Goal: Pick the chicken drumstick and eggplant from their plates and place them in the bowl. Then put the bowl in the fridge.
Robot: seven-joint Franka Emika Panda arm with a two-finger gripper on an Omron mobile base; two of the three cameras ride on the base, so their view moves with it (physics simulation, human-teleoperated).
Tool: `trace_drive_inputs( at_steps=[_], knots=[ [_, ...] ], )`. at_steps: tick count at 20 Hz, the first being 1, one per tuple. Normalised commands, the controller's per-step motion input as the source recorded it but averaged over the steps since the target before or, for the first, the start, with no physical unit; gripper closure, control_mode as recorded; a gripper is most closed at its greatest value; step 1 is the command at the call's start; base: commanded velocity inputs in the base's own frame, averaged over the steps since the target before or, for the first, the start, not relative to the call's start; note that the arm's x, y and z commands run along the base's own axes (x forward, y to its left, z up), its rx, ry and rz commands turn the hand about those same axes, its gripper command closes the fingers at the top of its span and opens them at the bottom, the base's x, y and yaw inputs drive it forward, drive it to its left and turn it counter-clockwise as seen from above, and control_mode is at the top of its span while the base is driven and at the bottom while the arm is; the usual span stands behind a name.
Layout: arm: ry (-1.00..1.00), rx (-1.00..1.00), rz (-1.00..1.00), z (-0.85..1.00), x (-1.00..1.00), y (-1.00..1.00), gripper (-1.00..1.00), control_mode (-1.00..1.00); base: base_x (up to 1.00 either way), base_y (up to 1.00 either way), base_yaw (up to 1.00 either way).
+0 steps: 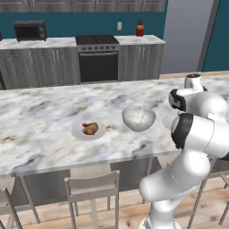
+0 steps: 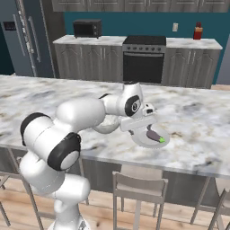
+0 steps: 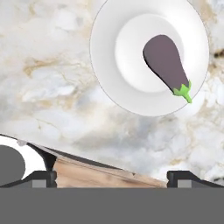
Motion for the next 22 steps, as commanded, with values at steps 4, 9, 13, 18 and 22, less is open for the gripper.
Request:
trace_drive_inputs(
  at_steps=[4, 9, 13, 18, 22],
  knots=[
    [0.0, 0.02, 0.0, -0.14, 0.29, -0.12, -1.0, -1.0, 0.0, 0.0, 0.0],
    [0.0, 0.04, 0.0, -0.13, 0.36, -0.12, -1.0, -1.0, 0.0, 0.0, 0.0],
    [0.0, 0.1, 0.0, -0.1, 0.37, -0.14, -1.0, -1.0, 0.0, 0.0, 0.0],
    [0.0, 0.06, 0.0, -0.13, 0.37, -0.14, -1.0, -1.0, 0.0, 0.0, 0.0],
    [0.0, 0.02, 0.0, -0.14, 0.32, -0.13, -1.0, -1.0, 0.0, 0.0, 0.0]
  ],
)
